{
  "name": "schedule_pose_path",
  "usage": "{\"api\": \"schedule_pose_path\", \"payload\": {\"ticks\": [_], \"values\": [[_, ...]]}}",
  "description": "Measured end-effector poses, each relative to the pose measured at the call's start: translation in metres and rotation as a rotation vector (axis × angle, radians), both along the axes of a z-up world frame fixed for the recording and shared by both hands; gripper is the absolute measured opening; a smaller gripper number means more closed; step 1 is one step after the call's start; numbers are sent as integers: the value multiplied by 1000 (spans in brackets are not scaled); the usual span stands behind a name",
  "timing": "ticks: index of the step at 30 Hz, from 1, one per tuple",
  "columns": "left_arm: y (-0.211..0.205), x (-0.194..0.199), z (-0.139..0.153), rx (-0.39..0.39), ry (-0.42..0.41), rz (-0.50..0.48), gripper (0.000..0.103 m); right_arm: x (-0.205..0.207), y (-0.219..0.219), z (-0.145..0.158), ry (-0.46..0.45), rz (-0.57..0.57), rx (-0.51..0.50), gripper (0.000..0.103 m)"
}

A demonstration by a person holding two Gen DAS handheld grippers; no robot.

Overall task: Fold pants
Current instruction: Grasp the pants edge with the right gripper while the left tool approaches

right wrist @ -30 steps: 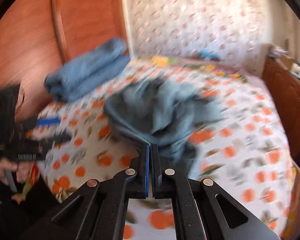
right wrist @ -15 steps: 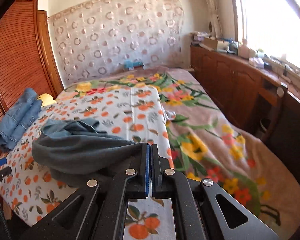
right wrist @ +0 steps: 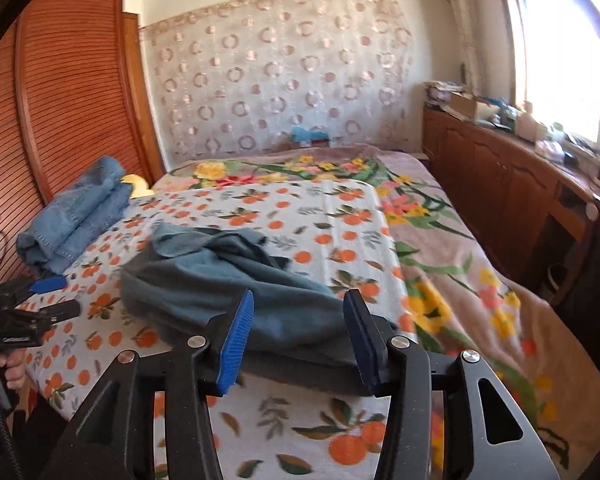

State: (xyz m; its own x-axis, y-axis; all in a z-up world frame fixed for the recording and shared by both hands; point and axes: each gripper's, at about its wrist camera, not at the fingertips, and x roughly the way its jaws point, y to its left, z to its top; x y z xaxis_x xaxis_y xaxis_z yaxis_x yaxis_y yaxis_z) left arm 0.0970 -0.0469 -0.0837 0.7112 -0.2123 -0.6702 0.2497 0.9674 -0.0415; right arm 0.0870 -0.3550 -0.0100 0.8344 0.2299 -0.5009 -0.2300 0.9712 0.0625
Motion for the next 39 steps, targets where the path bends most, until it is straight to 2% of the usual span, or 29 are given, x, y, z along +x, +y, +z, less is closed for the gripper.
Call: {"api": "schedule_pose_path", "payload": {"ticks": [12, 17, 23, 25, 26, 27, 32, 36, 39], "values": [[26, 19, -9, 7, 22, 35, 82, 35, 99, -22, 53, 356, -90, 49], [44, 14, -12, -9, 28, 63, 82, 62, 125, -32, 98, 414, -172, 49], [52, 8, -11, -23, 28, 74, 82, 87, 133, -42, 157, 402, -296, 48], [52, 8, -11, -24, 28, 74, 82, 91, 133, -43, 152, 392, -336, 28], [53, 8, -11, -24, 27, 73, 82, 92, 133, -42, 148, 385, -351, 8], [53, 8, -11, -25, 28, 72, 82, 94, 128, -39, 141, 380, -352, 4], [45, 6, -6, -21, 24, 53, 82, 91, 92, -7, 56, 305, -225, 3], [31, 10, -2, -17, 27, 22, 82, 81, 35, 19, -25, 194, -140, 3], [15, 15, 0, -16, 31, -13, 82, 72, -16, 25, -51, 113, -91, 3]]}}
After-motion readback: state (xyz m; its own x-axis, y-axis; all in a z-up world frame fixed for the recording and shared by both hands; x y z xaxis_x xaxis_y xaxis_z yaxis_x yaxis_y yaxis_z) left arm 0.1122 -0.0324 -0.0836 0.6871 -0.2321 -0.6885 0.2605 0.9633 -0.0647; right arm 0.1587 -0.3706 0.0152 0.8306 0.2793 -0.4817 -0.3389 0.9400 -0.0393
